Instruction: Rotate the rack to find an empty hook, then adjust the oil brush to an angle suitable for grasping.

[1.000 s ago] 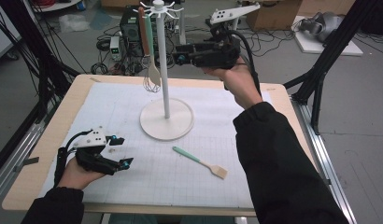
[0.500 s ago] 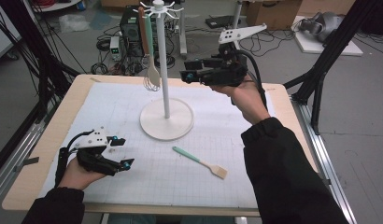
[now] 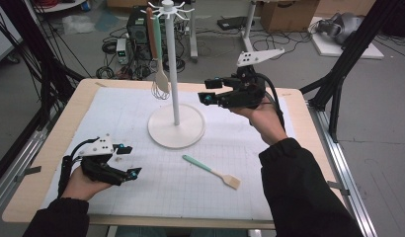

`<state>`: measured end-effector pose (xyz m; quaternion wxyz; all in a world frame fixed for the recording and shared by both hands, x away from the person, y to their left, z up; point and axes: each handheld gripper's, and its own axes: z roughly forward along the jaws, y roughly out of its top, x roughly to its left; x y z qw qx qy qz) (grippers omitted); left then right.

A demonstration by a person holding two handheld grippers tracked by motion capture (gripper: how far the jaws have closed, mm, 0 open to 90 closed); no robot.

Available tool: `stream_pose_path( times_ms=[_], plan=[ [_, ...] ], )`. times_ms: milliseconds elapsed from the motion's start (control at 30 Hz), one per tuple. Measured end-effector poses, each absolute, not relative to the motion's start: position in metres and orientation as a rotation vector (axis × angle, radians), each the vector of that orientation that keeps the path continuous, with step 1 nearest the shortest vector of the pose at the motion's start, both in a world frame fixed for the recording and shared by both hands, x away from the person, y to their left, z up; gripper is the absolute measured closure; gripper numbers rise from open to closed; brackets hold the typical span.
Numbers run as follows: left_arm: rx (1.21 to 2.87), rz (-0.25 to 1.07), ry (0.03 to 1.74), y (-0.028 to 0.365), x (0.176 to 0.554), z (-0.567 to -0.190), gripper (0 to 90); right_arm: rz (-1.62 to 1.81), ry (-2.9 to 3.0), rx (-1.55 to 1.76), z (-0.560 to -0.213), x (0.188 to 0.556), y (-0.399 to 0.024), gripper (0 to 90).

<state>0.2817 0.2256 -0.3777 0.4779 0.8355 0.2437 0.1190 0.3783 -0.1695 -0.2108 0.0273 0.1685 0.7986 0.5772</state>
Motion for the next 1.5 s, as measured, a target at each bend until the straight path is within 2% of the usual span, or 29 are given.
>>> stream_pose_path(
  times_ms=[400, 1500],
  plan=[
    [2.035, 0.290, 0.597, 0.226, 0.281, -0.377, 20.2, 1.753, 2.494, 0.549, -0.240, 0.372, -0.172, 35.0],
    [2.041, 0.281, 0.596, 0.225, 0.281, -0.379, 20.2, 1.701, 2.540, 0.616, -0.301, 0.347, -0.184, 32.6]
  ],
)
